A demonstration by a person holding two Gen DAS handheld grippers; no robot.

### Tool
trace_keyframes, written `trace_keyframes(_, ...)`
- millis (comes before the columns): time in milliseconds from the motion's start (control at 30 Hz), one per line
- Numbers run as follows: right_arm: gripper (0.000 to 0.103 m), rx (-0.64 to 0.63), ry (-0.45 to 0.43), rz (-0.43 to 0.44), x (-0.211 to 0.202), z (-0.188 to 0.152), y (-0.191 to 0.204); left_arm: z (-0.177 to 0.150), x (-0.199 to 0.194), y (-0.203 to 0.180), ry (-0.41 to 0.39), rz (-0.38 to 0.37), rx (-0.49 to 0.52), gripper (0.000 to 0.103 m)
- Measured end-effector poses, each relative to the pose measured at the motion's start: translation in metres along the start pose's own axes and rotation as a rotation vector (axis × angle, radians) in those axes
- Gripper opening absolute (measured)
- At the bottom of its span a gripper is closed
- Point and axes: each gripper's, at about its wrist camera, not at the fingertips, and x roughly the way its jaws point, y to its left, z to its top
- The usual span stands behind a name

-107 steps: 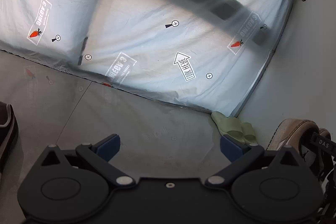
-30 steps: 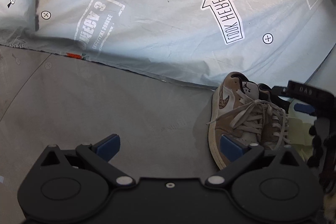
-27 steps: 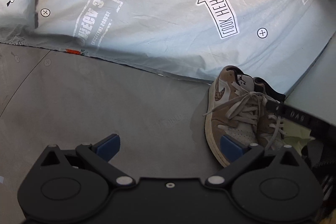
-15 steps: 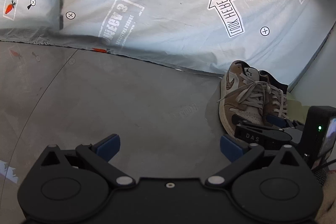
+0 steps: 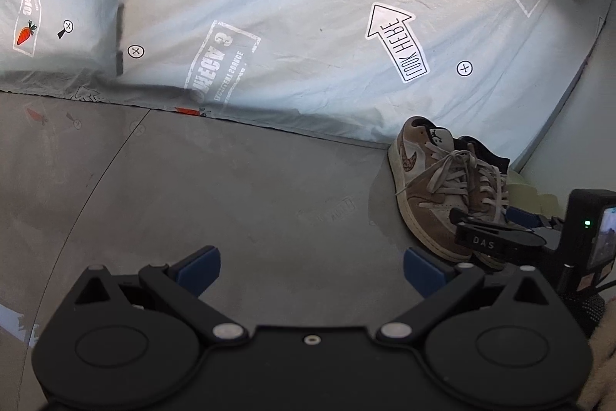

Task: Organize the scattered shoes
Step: 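Lower the Jordan sneakers beside the green slides and open the right gripper, then grasp both black Puma sneakers at their heels with the right gripper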

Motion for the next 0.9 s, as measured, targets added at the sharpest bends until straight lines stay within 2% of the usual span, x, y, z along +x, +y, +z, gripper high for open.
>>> trace_keyframes(100, 0.094, 0.100, -0.009, 0.003, -0.033, -0.005, -0.015, -0.003, -0.019, -0.003, -0.033, -0.015, 0.005, 0.102)
trace_keyframes(167, 0.095, 0.143, -0.004, -0.038, -0.068, -0.018, -0.028, -0.006, -0.031, -0.003, -0.055, -0.022, 0.009, 0.102)
trace_keyframes(233, 0.098, 0.137, -0.006, -0.058, -0.091, -0.030, -0.032, -0.011, -0.049, -0.002, -0.081, -0.030, 0.009, 0.102)
trace_keyframes(333, 0.101, 0.120, -0.023, -0.132, -0.141, -0.057, -0.035, -0.021, -0.073, 0.004, -0.107, -0.038, 0.000, 0.102)
trace_keyframes(467, 0.103, 0.200, -0.032, -0.166, -0.187, -0.079, -0.036, -0.036, -0.098, 0.008, -0.124, -0.036, 0.009, 0.102)
trace_keyframes(600, 0.103, 0.296, -0.021, -0.174, -0.224, -0.095, -0.026, -0.051, -0.124, 0.017, -0.130, -0.036, 0.011, 0.102)
trace_keyframes(667, 0.103, 0.303, -0.023, -0.156, -0.233, -0.095, -0.020, -0.057, -0.138, 0.024, -0.146, -0.029, 0.009, 0.102)
trace_keyframes(800, 0.103, 0.249, -0.049, -0.141, -0.256, -0.089, 0.007, -0.069, -0.163, 0.037, -0.175, 0.001, 0.010, 0.102)
trace_keyframes(900, 0.103, 0.229, -0.061, -0.098, -0.271, -0.084, 0.027, -0.080, -0.183, 0.054, -0.187, 0.032, -0.012, 0.102)
